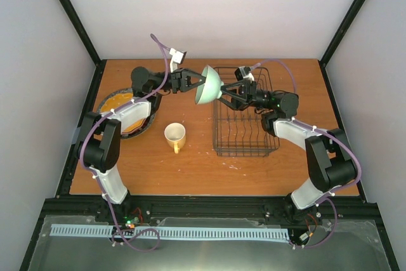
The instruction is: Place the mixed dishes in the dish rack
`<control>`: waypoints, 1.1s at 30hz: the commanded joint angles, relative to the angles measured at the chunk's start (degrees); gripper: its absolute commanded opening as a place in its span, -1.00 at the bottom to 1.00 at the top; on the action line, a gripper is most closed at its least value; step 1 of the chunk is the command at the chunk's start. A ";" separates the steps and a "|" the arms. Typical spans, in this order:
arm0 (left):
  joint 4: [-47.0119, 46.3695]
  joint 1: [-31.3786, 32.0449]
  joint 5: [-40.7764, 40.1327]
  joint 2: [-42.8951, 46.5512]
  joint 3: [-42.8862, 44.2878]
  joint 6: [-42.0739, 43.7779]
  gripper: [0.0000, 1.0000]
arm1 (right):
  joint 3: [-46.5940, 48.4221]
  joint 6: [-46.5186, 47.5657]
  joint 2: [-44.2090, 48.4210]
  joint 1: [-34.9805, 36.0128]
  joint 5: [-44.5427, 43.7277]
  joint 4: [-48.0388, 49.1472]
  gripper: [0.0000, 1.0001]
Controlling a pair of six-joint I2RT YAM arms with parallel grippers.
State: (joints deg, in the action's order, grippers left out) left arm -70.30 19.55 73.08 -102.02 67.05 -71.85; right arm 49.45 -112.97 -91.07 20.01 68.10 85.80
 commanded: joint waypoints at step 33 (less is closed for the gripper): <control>27.87 -1.05 1.80 -15.62 21.69 17.35 -0.01 | -7.26 7.46 -6.07 -14.11 0.30 10.00 -0.94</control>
State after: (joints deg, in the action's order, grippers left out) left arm -48.10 19.66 73.87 -115.68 83.92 -59.27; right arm 42.22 -107.74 -96.57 7.27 68.55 85.84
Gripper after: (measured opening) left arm 0.492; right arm 0.537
